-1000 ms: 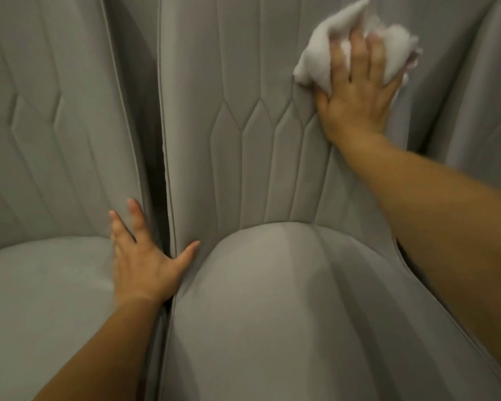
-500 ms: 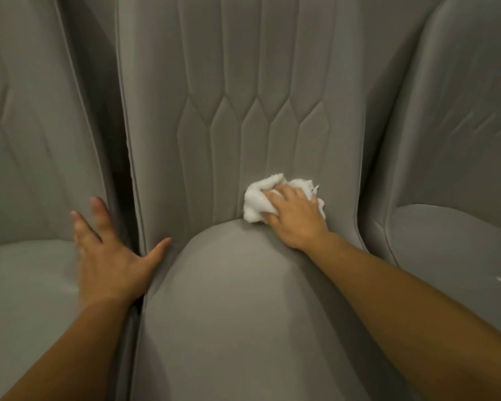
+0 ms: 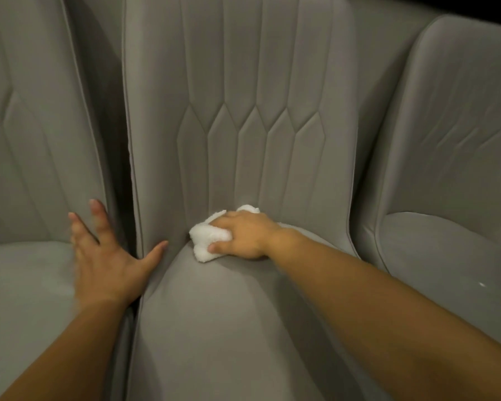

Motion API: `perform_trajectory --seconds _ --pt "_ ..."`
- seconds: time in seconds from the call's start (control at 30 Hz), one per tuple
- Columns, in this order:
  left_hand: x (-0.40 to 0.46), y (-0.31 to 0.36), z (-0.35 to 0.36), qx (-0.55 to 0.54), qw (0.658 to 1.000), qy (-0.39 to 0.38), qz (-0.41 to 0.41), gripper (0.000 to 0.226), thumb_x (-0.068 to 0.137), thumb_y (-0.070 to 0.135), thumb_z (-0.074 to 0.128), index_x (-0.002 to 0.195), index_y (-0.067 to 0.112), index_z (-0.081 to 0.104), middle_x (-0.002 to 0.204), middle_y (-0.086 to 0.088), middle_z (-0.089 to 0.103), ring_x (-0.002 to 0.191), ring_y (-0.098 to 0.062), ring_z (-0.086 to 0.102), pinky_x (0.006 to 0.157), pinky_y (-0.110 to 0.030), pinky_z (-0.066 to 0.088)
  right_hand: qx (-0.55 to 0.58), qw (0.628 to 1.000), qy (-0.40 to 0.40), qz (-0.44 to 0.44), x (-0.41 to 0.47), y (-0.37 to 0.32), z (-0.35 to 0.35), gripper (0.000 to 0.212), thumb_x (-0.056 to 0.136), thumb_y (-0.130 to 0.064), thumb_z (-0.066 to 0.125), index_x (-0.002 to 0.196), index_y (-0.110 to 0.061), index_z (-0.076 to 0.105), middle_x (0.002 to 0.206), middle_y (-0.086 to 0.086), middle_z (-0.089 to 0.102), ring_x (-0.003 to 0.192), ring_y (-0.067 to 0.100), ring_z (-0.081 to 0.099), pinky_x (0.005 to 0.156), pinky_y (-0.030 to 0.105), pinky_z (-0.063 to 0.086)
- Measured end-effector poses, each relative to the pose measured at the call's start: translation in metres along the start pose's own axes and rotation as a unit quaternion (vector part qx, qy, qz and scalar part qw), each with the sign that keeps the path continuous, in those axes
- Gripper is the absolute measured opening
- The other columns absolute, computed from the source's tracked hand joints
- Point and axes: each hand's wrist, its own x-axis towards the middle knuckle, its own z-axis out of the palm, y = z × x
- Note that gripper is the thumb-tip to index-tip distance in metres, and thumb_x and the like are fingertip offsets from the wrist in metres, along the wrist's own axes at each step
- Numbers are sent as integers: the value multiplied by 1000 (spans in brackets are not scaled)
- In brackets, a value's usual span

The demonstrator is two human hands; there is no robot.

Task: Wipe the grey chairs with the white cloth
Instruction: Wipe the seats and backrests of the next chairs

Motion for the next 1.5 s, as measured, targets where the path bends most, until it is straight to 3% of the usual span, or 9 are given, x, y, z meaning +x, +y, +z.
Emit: perform_trajectory --seconds 0.27,0.43,0.67,0.87,1.0,1.2,1.33,1.4,1.5 --pt "0 1 -1 -1 1000 -9 -13 128 62 75 66 150 41 -22 164 -15 -9 150 -37 2 119 -56 16 -91 976 -30 195 -44 64 -13 82 87 -83 34 155 -38 29 159 -2 40 141 31 42 110 53 28" --pt "0 1 -1 2 1000 -10 -10 129 65 71 71 150 42 -22 164 -15 -9 150 -37 2 120 -53 14 -41 954 -7 298 -44 53 12 110 63 -98 24 151 -32 33 151 3 46 132 39 46 103 58 36" --pt "-1 -1 -1 14 1000 -10 -7 128 67 71 71 150 42 -22 164 -15 -10 150 -37 2 119 -55 15 53 920 30 387 -60 45 18 87 66 -83 32 134 -34 53 137 3 54 128 41 43 95 61 31" --pt "-2 1 -1 17 1000 -19 -10 128 68 71 70 150 39 -23 163 -17 -11 150 -37 0 120 -54 14 -45 938 45 340 -110 43 42 97 77 -92 24 151 -29 34 150 3 43 134 41 37 102 60 32" --pt "-2 1 -7 38 998 -42 -13 132 66 73 71 150 36 -24 162 -20 -16 150 -39 -3 120 -54 12 -23 942 37 332 -117 26 43 92 85 -86 27 154 -25 31 156 4 37 144 36 30 111 67 18" --pt "9 42 -30 108 958 -194 -182 142 71 52 82 143 33 -38 160 -26 -14 148 -43 10 119 -55 16 29 934 38 355 -121 15 28 84 89 -78 27 156 -27 32 161 1 30 148 31 21 115 63 16" --pt "-29 56 -47 211 947 -219 -99 89 93 44 53 156 5 3 153 -24 29 137 -39 38 108 -49 35 25 941 -21 338 -133 8 23 83 94 -75 30 160 -27 20 167 3 17 152 31 13 120 62 12" --pt "-65 52 -48 228 928 -277 -99 67 95 36 44 152 6 25 159 -23 16 139 -39 33 111 -48 33 15 945 -35 324 -144 3 27 80 95 -75 30 160 -29 19 168 5 16 151 33 14 119 63 12" --pt "-109 60 -54 267 939 -214 32 72 96 33 41 157 9 12 160 -23 -17 148 -40 8 118 -48 17 14 947 -53 315 -162 -4 30 81 94 -76 31 160 -30 21 167 7 17 151 34 15 119 62 13"
